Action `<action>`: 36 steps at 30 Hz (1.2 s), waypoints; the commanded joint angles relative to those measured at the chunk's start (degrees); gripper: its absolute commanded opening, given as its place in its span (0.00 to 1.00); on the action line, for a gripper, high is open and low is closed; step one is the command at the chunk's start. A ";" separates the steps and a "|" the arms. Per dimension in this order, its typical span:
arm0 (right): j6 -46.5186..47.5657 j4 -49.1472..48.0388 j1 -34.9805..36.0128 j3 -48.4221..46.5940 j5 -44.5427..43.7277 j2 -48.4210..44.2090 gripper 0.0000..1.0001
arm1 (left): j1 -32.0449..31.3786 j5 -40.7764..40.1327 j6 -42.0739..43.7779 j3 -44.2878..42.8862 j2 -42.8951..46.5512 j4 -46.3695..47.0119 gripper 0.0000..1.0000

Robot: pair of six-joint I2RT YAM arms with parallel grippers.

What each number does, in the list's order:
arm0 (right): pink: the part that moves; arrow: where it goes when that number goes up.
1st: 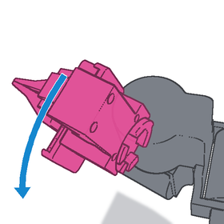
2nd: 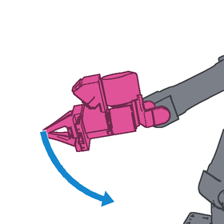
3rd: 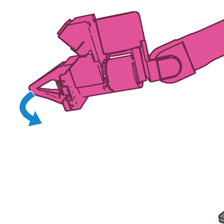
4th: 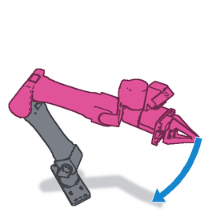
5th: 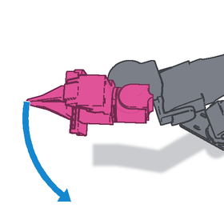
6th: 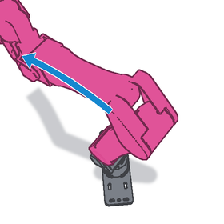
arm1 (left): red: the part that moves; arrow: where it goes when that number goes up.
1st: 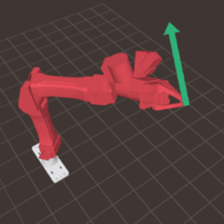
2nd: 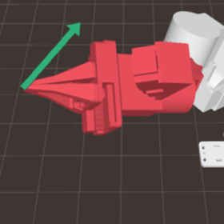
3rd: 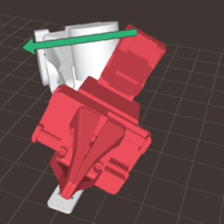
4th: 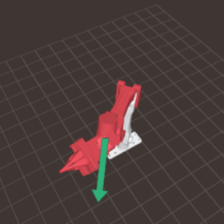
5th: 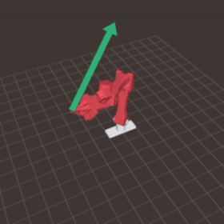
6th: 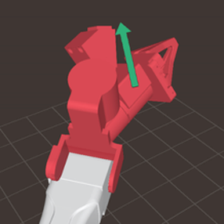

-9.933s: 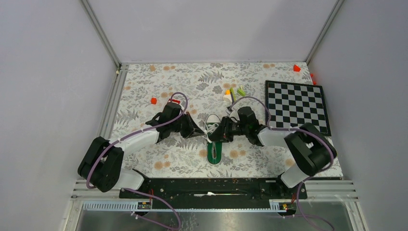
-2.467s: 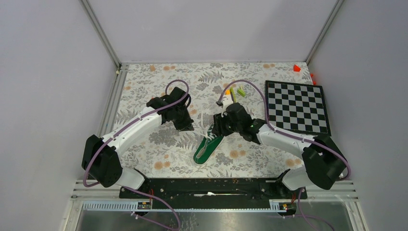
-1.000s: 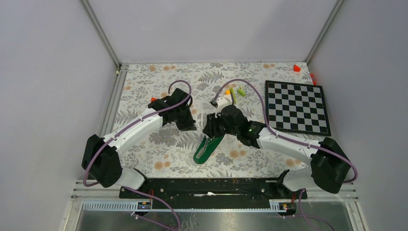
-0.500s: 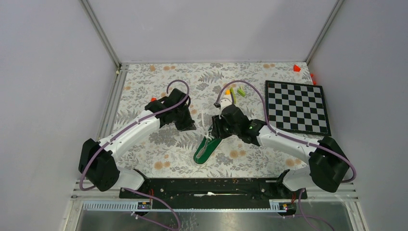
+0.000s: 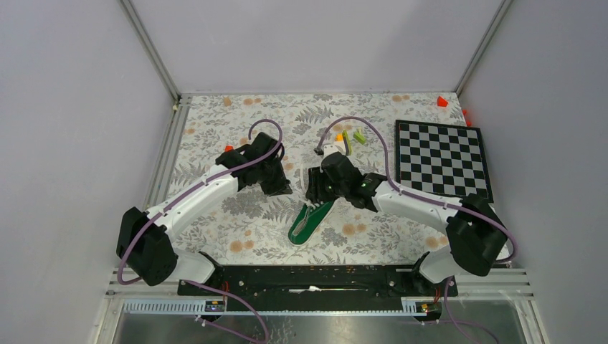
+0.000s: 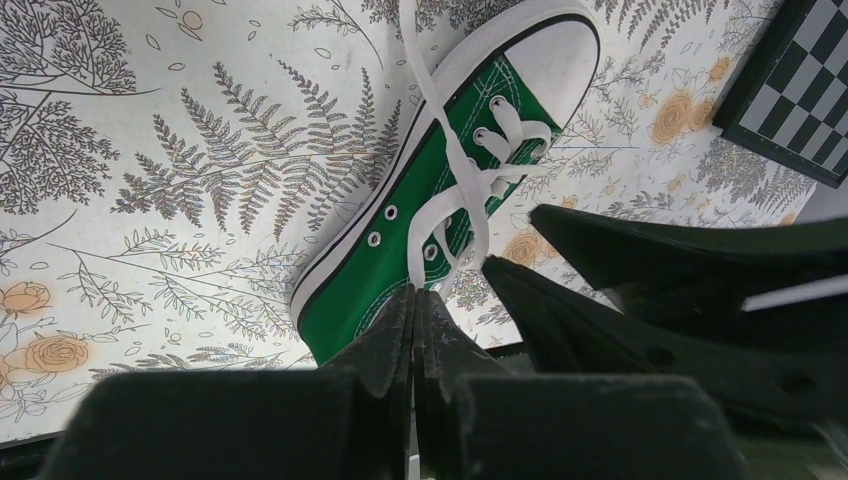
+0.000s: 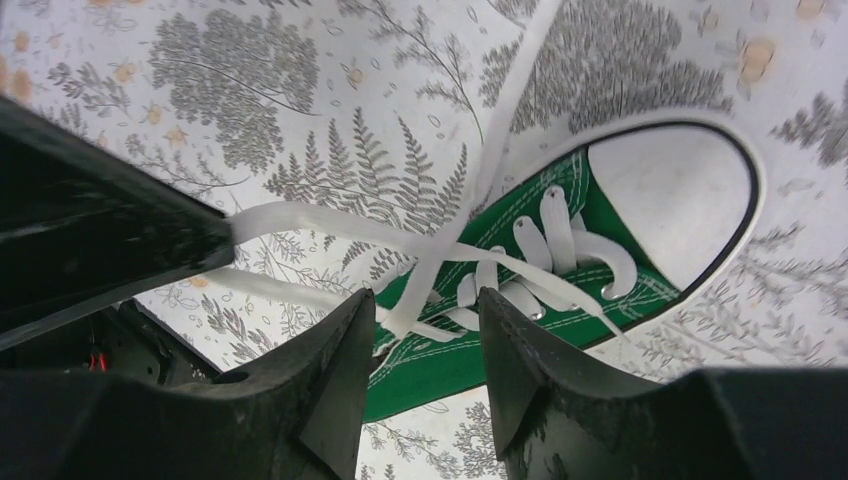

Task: Tie the shoes
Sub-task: Cross the shoelace with the shoelace.

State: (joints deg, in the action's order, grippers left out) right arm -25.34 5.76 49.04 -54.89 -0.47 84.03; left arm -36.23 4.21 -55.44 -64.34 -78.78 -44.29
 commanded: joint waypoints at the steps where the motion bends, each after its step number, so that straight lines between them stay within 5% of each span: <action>1: -9.42 -3.44 0.18 2.09 0.18 2.15 0.50 | -0.22 -1.12 0.79 -1.18 1.63 -0.09 0.00; 6: -9.43 -2.80 0.18 0.97 0.29 3.73 0.48 | -0.25 -1.31 1.03 -1.10 2.04 -0.09 0.00; 15: -9.01 -2.59 0.18 1.21 0.29 1.71 0.15 | -0.24 -1.81 1.14 -1.21 2.32 -0.09 0.00; 17: -9.16 -2.47 0.14 1.40 0.29 1.35 0.16 | -0.24 -1.80 1.17 -1.19 2.31 -0.09 0.00; 20: -9.67 -2.28 0.14 1.42 0.30 1.50 0.37 | -0.25 -1.90 1.34 -1.29 2.32 -0.05 0.00; 24: -9.77 -1.90 0.18 0.62 0.29 2.91 0.46 | -0.42 -1.68 1.90 -1.27 2.37 0.36 0.00; 31: -9.85 -1.38 0.18 -0.85 2.88 5.70 0.42 | -0.77 -1.28 2.18 -0.65 2.66 0.96 0.00; 36: -9.90 -1.18 0.18 -0.72 2.45 4.64 0.21 | -0.77 -0.89 2.89 -0.29 2.93 1.31 0.00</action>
State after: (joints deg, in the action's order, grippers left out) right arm -34.96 4.49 49.04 -53.52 1.56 89.49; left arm -36.80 4.05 -53.80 -64.34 -78.15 -44.25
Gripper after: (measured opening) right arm 0.316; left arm 0.010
